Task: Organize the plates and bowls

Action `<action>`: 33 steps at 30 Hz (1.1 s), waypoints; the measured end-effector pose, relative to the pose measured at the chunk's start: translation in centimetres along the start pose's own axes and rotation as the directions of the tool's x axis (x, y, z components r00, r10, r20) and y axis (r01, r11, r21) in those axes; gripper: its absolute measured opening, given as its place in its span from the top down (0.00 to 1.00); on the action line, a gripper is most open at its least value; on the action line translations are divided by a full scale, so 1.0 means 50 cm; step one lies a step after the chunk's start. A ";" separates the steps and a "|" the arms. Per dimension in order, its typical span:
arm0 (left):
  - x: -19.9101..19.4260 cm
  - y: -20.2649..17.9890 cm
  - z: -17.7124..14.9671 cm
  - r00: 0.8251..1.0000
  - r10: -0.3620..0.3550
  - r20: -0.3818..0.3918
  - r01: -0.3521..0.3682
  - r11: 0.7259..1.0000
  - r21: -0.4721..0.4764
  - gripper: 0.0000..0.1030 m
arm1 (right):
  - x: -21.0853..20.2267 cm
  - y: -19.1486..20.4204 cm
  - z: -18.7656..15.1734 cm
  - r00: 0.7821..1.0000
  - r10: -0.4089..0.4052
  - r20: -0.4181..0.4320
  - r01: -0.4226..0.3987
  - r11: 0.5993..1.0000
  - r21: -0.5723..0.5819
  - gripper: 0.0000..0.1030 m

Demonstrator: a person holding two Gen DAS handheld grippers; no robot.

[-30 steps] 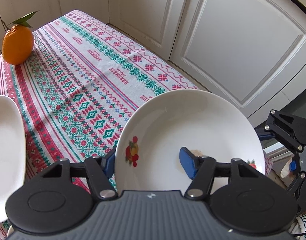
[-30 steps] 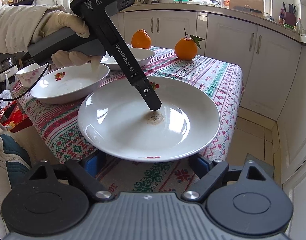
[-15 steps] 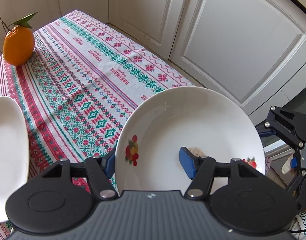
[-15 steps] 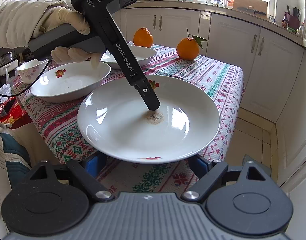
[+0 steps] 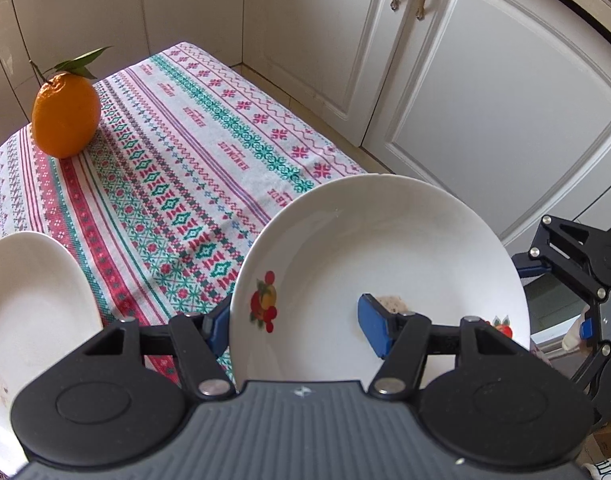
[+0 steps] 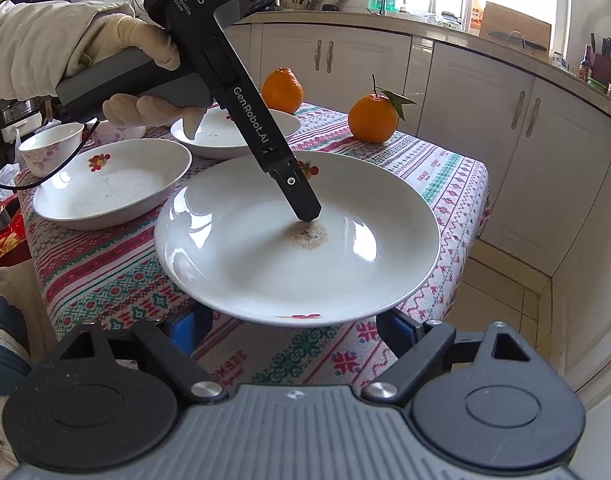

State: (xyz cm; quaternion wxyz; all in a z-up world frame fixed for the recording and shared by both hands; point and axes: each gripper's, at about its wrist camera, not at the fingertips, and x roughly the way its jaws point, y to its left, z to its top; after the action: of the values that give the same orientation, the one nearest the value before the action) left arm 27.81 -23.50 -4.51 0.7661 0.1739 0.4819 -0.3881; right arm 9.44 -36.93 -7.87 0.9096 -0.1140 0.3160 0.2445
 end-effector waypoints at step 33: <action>0.077 0.065 0.058 1.000 0.020 0.014 -0.020 0.999 -0.030 0.38 | 0.093 -0.079 0.010 0.999 0.012 -0.034 -0.011 0.999 0.052 0.11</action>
State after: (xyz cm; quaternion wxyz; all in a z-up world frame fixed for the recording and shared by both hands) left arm 32.95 -24.91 -6.86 0.7759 0.1643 0.4804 -0.3743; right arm 14.89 -38.39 -10.22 0.9053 -0.0928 0.3383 0.2394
